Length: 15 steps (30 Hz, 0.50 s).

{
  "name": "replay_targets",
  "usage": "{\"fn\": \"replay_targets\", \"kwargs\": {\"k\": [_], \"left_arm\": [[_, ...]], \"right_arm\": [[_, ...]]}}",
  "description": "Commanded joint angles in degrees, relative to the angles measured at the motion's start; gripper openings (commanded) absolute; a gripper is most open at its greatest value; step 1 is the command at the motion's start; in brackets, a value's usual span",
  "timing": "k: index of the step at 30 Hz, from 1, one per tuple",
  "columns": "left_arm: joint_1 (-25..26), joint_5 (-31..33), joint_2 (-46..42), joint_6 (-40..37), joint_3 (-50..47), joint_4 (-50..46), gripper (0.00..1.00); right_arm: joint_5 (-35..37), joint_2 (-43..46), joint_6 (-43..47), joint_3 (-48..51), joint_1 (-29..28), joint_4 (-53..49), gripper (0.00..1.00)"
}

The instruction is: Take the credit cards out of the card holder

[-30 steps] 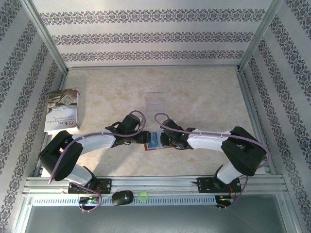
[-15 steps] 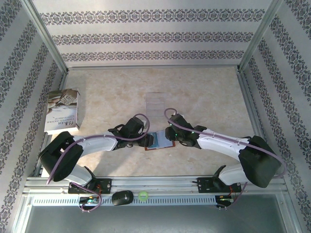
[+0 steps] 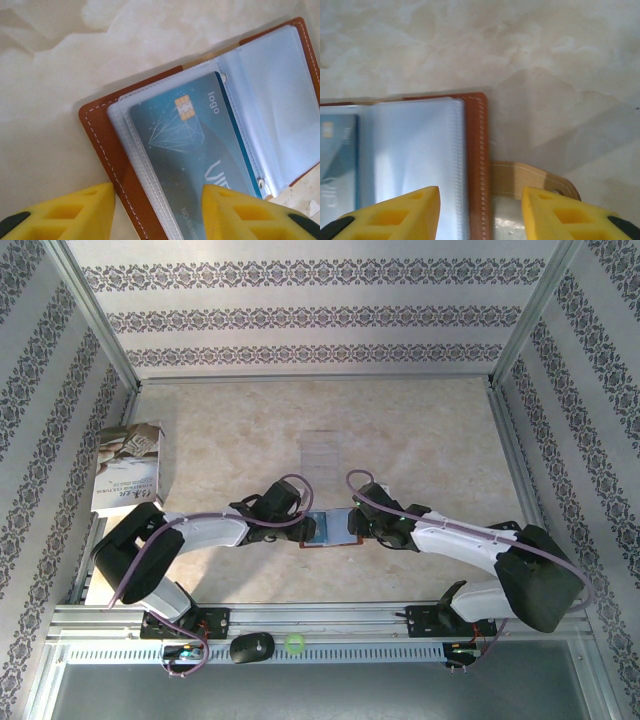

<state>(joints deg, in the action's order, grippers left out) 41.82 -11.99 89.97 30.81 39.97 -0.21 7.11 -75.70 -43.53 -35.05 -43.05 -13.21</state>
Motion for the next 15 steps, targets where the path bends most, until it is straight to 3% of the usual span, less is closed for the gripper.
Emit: {"fn": "replay_targets", "kwargs": {"k": [1,6,10,15], "left_arm": [[-1.30,-1.91,1.46,-1.92,2.54,2.92,0.49],[-1.74,-1.97,1.46,-2.23,5.16,0.92,0.48],[-1.75,-1.04,-1.39,-2.98,3.53,-0.37,0.61],[0.45,1.73,-0.24,-3.54,3.83,-1.35,0.61]], "right_arm": [[1.19,1.70,-1.01,0.80,-1.29,0.68,0.44],[-0.10,2.91,-1.18,0.95,-1.66,1.87,0.39],[-3.19,3.51,-0.79,1.30,-1.59,4.01,0.39],[-5.43,1.29,-1.10,0.96,-1.60,6.40,0.37]]}}
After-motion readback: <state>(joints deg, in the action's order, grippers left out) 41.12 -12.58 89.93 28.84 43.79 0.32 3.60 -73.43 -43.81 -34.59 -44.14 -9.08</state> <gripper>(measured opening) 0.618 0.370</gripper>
